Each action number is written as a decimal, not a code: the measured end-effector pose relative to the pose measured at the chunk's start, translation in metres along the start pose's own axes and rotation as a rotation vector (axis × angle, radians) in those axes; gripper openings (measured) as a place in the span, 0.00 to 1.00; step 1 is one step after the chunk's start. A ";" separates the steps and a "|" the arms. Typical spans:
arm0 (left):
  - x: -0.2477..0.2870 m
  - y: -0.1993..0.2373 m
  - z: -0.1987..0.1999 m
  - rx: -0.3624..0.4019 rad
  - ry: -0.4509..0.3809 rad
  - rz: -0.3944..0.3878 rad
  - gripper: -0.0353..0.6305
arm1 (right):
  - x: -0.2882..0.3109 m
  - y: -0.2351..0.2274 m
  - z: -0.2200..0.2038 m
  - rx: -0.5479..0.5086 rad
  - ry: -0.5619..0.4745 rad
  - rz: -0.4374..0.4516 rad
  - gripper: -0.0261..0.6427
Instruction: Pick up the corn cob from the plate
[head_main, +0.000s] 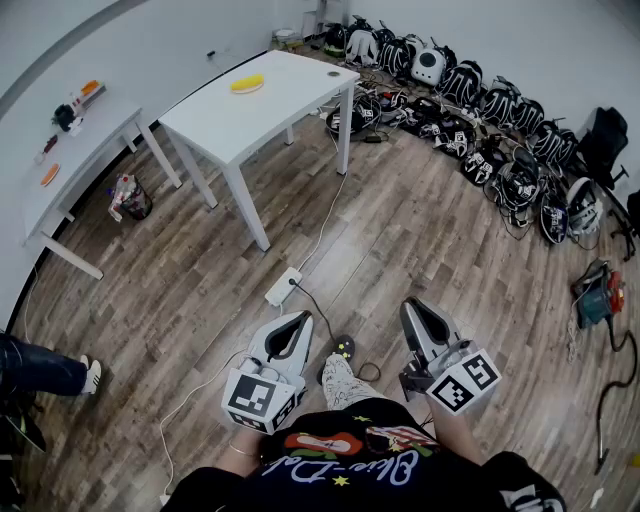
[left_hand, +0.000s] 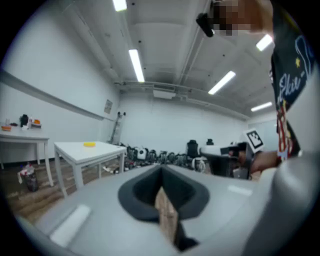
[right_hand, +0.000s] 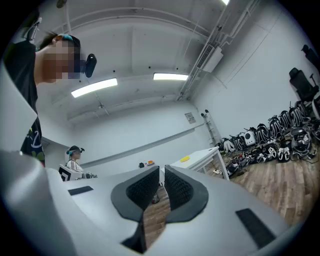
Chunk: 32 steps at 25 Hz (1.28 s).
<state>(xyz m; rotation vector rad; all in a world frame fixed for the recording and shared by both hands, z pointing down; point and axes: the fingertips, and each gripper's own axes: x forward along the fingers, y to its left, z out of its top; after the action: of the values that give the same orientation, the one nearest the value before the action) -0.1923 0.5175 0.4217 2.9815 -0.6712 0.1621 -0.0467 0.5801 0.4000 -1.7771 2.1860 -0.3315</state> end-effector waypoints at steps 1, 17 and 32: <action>0.018 0.010 0.006 0.012 0.003 0.008 0.05 | 0.017 -0.013 0.005 0.010 -0.005 0.005 0.06; 0.255 0.178 0.047 -0.003 0.080 0.170 0.05 | 0.291 -0.125 0.067 0.061 0.028 0.377 0.06; 0.493 0.390 0.109 0.022 -0.011 0.195 0.05 | 0.556 -0.299 0.102 0.017 0.112 0.378 0.06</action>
<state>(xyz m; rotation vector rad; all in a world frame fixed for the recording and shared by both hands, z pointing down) 0.0915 -0.0531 0.3951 2.9351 -0.9667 0.1660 0.1592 -0.0245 0.3657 -1.3234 2.5250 -0.3644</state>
